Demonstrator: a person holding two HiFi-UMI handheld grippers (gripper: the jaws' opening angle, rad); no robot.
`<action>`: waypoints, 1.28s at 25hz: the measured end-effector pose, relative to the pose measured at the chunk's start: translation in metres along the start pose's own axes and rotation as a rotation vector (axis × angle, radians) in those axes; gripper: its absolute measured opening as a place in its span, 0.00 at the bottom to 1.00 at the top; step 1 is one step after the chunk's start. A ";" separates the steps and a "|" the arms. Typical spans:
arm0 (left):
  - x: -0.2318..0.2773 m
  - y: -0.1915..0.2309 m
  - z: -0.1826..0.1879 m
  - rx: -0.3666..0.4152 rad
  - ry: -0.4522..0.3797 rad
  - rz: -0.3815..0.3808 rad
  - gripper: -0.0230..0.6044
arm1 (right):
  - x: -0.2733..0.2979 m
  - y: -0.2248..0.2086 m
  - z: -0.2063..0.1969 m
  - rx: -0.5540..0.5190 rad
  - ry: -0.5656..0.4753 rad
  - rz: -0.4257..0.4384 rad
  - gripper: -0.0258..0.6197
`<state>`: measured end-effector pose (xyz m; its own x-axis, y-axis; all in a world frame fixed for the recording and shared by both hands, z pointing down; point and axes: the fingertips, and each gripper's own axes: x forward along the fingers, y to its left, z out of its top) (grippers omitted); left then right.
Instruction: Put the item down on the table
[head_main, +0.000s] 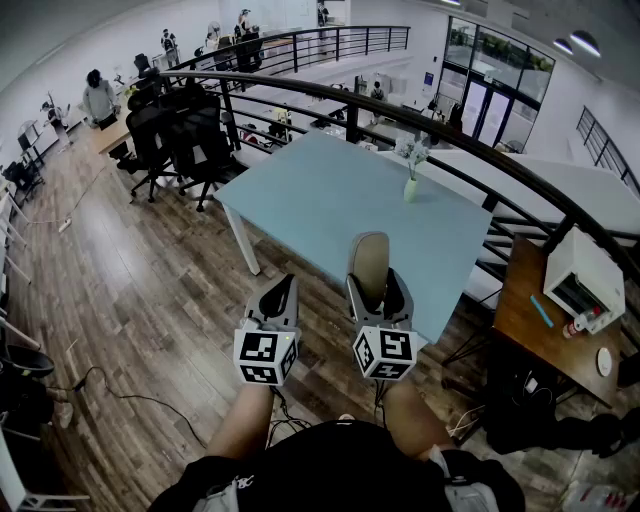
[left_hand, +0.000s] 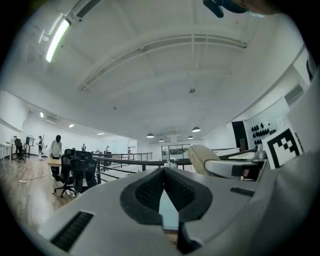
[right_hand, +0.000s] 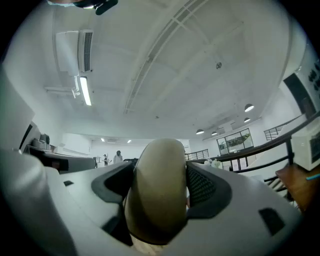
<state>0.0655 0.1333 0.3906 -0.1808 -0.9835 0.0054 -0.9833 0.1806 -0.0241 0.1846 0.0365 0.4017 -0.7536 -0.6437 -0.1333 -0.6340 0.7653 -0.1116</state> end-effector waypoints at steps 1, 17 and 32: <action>0.000 0.000 0.001 0.002 -0.001 -0.002 0.06 | 0.001 0.001 0.000 0.002 0.000 -0.004 0.56; -0.020 0.017 0.001 0.020 -0.009 0.023 0.06 | -0.003 0.020 0.002 0.004 0.003 -0.011 0.57; -0.053 0.039 -0.004 0.047 -0.021 -0.007 0.06 | -0.018 0.060 -0.004 -0.012 -0.003 -0.026 0.57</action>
<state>0.0362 0.1928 0.3937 -0.1727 -0.9849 -0.0149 -0.9823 0.1734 -0.0711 0.1595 0.0943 0.4015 -0.7366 -0.6630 -0.1338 -0.6550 0.7485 -0.1036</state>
